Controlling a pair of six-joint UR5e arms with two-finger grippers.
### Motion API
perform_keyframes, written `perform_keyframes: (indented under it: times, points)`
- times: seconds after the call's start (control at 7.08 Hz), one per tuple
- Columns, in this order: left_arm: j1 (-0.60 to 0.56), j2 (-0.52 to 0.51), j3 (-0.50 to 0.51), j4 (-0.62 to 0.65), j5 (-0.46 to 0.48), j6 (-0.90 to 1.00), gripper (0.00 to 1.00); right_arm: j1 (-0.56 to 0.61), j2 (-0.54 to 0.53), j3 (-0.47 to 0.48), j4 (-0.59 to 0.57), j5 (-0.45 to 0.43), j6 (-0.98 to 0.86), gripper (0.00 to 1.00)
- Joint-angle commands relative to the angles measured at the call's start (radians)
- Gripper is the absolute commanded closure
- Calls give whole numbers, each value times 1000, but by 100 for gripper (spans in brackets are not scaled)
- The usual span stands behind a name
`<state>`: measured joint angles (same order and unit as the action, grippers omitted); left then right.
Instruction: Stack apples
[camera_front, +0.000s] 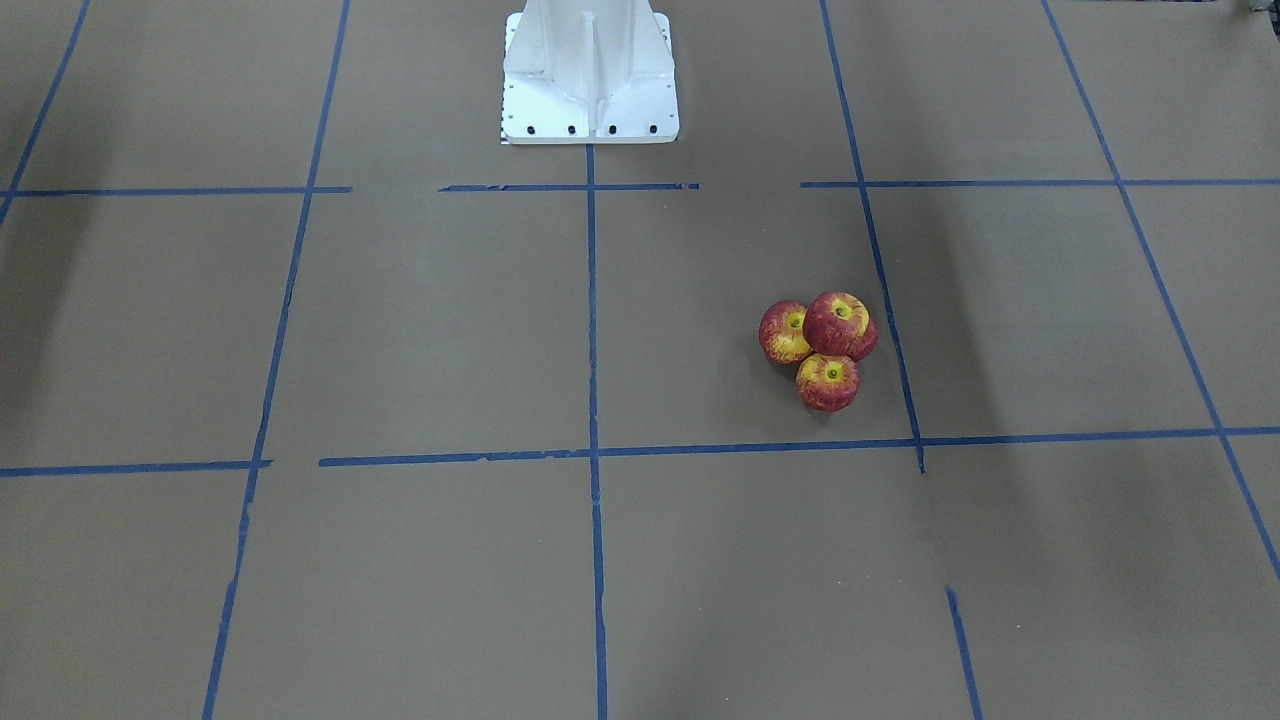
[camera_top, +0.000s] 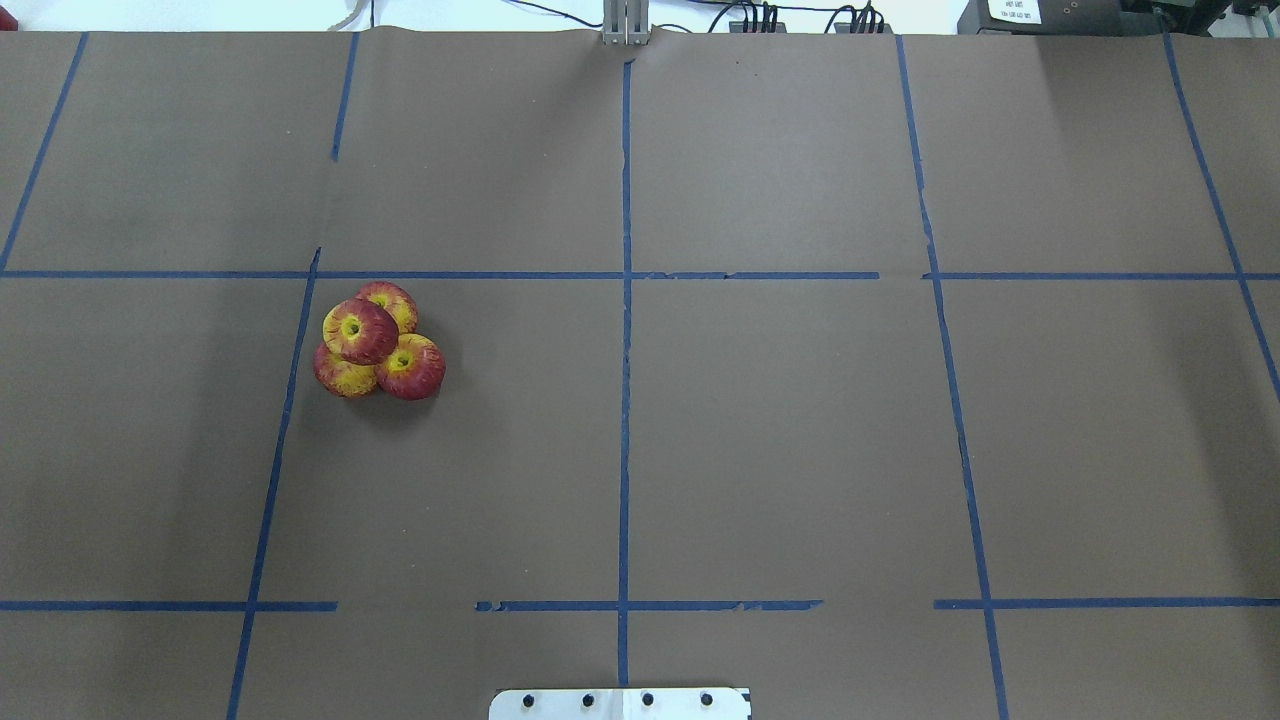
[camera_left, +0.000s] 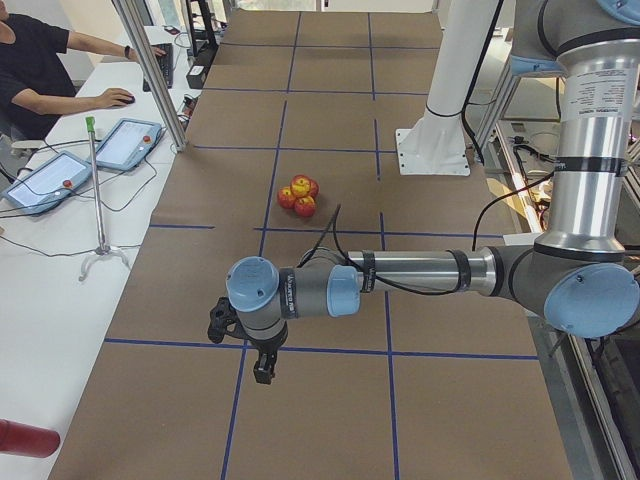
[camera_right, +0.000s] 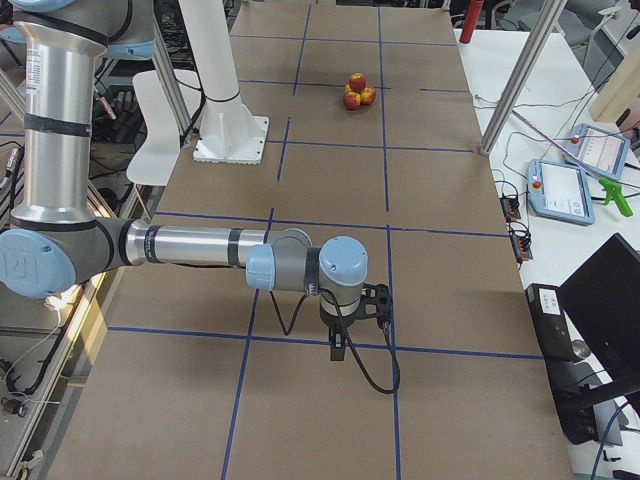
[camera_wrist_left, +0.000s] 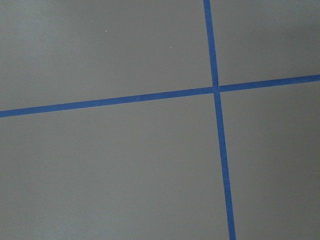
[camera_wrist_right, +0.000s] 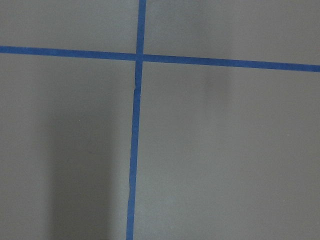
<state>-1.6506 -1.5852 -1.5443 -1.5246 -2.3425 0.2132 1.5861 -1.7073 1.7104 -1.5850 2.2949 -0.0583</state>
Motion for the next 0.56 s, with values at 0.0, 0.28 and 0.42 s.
perform_keyframes:
  times: [0.0, 0.28, 0.42]
  points:
    - [0, 1, 1, 1, 0, 0, 0, 0, 0, 0, -1, 0, 0, 0]
    - [0, 1, -2, 1, 2, 0, 0, 0, 0, 0, 0, 1, 0, 0]
    - [0, -1, -5, 1, 0, 0, 0, 0, 0, 0, -1, 0, 0, 0]
